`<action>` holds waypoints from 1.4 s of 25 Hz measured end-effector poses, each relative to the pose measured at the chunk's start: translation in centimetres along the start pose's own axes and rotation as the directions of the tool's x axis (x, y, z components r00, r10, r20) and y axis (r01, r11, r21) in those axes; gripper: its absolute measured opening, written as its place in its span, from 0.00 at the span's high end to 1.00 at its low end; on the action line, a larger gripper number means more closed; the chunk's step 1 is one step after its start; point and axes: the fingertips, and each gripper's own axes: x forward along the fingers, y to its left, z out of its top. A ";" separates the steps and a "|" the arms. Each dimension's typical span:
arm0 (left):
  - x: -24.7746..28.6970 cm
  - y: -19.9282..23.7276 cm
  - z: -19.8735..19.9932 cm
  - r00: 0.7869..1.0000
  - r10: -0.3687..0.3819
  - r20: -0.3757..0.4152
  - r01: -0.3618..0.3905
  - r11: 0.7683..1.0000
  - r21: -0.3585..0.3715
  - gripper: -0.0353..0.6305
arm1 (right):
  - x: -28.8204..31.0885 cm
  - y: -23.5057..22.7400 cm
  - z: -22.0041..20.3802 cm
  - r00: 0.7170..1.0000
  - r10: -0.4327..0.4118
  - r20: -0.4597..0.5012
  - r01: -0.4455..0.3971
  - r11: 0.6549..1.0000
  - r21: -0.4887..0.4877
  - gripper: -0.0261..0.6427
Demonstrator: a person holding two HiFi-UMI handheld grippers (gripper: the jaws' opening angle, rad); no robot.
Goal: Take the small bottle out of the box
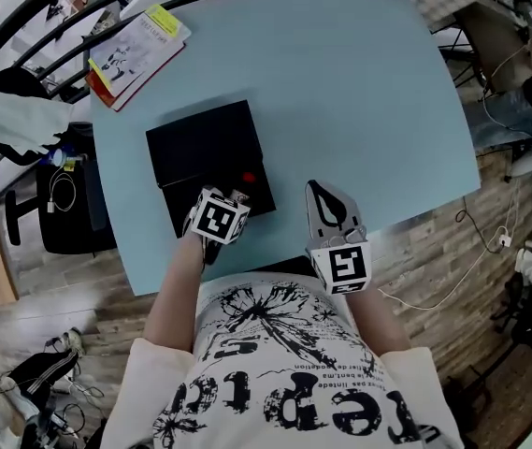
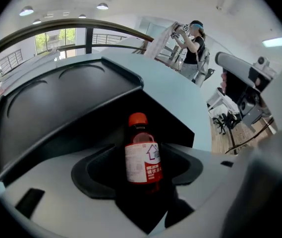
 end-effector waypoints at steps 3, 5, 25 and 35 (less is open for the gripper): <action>0.5 0.2 -0.2 1.000 0.016 -0.020 -0.016 1.000 0.012 0.54 | -0.4 -0.4 -0.2 1.000 -0.015 -0.006 0.014 1.000 -0.008 0.94; 0.6 0.3 -0.1 1.000 0.023 -0.016 -0.023 1.000 0.018 0.54 | -0.7 -0.9 -0.4 1.000 -0.025 -0.011 0.025 1.000 -0.009 0.94; -6.6 -1.3 3.6 0.948 0.249 0.198 -0.253 0.968 -0.008 0.60 | -3.5 -1.9 2.3 0.992 0.111 0.057 -0.108 0.993 -0.056 0.94; -18.8 -2.3 7.1 0.745 0.365 0.559 -0.347 0.927 -0.143 0.60 | -3.2 0.2 7.6 0.962 0.209 0.178 -0.191 0.975 -0.112 0.94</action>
